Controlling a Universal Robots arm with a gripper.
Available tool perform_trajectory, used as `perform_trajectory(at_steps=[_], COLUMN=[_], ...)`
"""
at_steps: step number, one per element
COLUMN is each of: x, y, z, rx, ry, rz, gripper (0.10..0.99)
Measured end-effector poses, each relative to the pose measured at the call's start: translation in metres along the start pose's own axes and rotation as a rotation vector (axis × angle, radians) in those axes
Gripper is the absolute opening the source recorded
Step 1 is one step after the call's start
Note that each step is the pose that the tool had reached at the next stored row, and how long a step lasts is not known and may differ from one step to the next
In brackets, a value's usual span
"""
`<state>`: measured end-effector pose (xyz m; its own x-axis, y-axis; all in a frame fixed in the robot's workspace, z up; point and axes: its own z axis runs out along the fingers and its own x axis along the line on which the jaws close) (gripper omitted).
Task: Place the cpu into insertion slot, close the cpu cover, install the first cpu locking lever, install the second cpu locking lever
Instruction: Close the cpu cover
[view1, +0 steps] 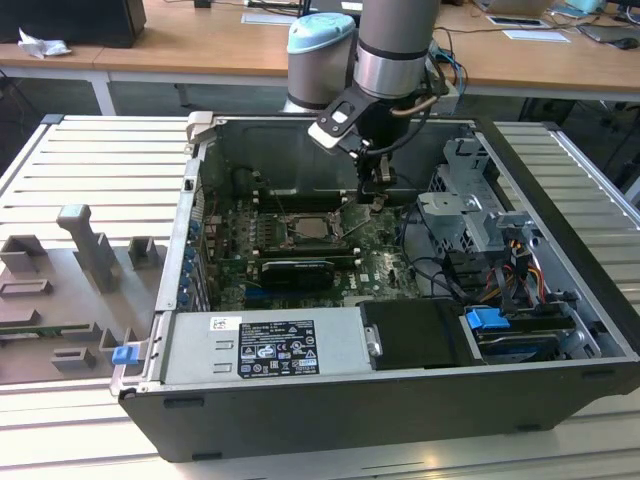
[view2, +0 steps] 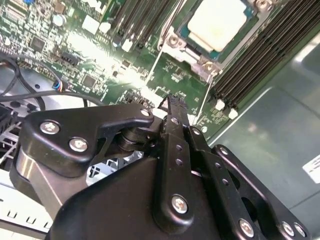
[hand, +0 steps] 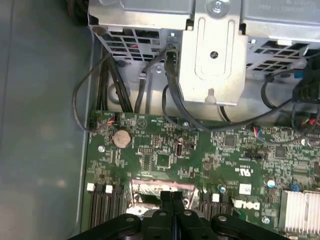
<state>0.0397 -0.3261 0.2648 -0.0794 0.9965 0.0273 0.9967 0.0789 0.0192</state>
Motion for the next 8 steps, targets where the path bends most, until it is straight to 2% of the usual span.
perform_trajectory(at_steps=[8], x=[0.002], y=[0.0148], z=[0.0038], rx=[0.007], ry=[0.0002], rz=[0.008], gripper=[0.106])
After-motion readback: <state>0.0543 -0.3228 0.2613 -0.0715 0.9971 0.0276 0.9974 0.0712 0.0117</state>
